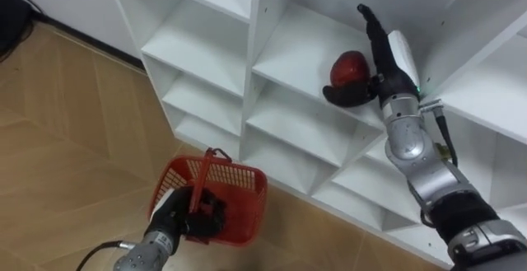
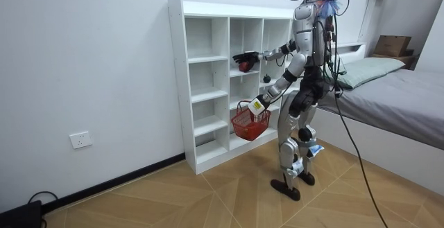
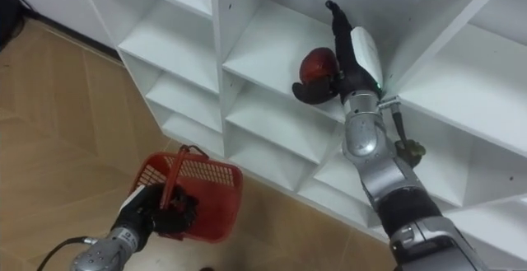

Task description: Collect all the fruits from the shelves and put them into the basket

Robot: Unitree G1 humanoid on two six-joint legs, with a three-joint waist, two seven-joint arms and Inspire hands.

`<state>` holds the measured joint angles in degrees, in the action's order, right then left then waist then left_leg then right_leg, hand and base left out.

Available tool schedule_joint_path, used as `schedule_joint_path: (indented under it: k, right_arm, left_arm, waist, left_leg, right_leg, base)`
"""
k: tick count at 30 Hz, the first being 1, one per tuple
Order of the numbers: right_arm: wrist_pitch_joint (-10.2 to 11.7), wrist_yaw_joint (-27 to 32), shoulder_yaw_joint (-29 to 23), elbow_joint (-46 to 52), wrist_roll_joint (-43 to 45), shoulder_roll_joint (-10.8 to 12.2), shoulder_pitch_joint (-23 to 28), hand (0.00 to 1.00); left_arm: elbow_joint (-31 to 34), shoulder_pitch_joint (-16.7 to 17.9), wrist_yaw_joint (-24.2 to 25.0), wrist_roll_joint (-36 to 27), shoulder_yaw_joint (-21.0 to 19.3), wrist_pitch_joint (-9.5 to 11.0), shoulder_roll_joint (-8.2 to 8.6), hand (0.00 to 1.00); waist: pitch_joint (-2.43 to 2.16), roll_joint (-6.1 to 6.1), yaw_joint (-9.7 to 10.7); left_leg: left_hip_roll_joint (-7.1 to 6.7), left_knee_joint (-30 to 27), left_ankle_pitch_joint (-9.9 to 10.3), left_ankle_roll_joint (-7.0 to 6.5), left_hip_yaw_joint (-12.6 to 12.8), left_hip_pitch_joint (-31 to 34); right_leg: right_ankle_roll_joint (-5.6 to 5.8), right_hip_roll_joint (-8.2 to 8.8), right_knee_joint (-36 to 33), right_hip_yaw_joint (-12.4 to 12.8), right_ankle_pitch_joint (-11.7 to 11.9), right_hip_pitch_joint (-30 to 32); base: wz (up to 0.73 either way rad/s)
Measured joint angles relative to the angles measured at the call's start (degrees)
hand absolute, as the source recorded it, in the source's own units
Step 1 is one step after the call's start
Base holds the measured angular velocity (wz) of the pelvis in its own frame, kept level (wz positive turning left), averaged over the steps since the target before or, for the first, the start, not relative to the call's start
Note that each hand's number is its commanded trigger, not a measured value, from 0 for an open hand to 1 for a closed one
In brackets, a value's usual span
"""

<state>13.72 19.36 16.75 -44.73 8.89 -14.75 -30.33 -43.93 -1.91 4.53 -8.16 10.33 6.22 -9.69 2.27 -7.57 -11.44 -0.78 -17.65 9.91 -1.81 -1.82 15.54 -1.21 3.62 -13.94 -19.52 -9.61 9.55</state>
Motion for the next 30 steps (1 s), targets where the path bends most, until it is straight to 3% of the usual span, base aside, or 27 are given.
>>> schedule_joint_path:
  k: [14,30]
  right_arm:
    - [1.7,-0.8,0.0,-4.4,-1.8,-0.2,-1.0,0.00]
    - [1.1,-5.8,1.1,-7.2,-4.5,-0.2,-1.0,0.00]
  left_arm:
    - [-0.1,-0.1,0.0,-0.2,1.2,0.0,-0.11,1.00]
    - [-0.1,-0.2,0.1,-0.3,2.3,0.0,-0.27,1.00]
  waist:
    - [0.01,0.26,-0.2]
    - [0.09,0.29,-0.2]
  left_leg:
    - [-0.05,0.1,-0.5,0.01,-0.1,-0.2]
    - [-0.15,0.1,-0.8,-0.13,-0.1,-0.2]
  right_leg:
    - [0.00,0.19,0.0,-0.9,0.0,-0.5]
    - [-0.01,0.53,-1.0,-0.9,0.0,-0.5]
  base:
    - [0.02]
    - [0.00]
